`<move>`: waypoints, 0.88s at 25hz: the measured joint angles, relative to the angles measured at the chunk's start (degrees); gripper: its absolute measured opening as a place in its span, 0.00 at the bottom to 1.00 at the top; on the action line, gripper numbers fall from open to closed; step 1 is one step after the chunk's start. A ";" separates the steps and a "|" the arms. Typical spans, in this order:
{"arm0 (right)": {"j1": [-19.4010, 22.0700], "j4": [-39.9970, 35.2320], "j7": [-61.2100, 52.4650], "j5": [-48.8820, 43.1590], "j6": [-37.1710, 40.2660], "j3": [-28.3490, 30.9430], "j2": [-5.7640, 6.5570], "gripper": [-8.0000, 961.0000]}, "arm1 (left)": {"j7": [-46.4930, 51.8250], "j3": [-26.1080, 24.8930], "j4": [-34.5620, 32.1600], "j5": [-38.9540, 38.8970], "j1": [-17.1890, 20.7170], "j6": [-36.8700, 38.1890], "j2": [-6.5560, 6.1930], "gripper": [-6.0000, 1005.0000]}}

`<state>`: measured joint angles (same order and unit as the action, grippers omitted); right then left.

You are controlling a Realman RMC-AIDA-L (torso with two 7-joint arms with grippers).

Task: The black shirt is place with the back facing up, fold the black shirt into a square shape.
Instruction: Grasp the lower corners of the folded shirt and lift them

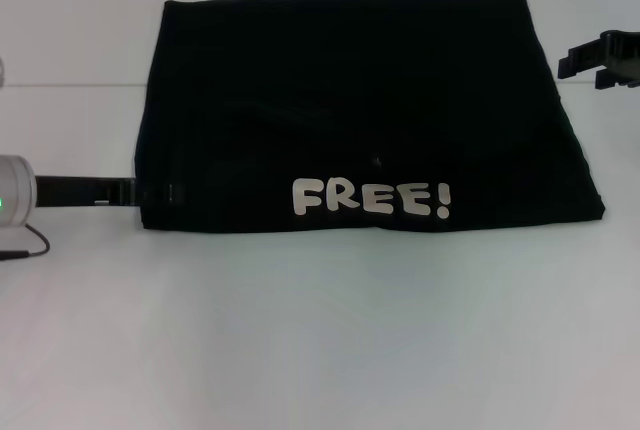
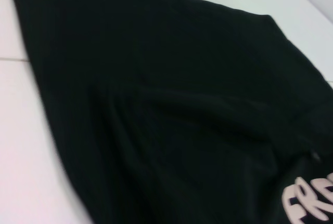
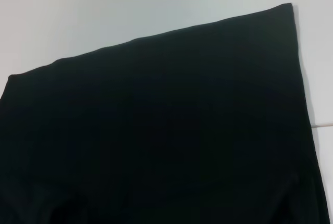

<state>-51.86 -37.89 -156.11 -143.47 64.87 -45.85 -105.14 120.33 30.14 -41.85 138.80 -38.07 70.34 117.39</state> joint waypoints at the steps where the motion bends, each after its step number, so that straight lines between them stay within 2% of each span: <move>1: 0.00 0.00 0.00 0.00 0.01 0.06 0.02 0.64 | -0.02 0.06 0.80 0.02 0.01 -0.95 0.05 0.65; 6: 0.00 0.09 -0.03 -0.02 -0.29 0.06 0.03 0.64 | -0.14 0.05 3.08 0.07 -0.56 -5.05 0.37 0.65; 14: 0.10 0.08 -0.07 -0.06 -0.43 0.06 0.03 0.64 | 0.18 2.88 5.66 0.53 -1.51 -10.50 0.60 0.64; 22: 0.53 0.04 -0.07 -0.04 -0.46 0.56 0.10 0.64 | 0.42 3.07 5.66 0.57 -1.25 -8.18 0.63 0.64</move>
<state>-51.32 -37.85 -156.18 -143.52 64.41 -45.29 -105.04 120.75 33.21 -36.19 139.37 -39.33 62.16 118.01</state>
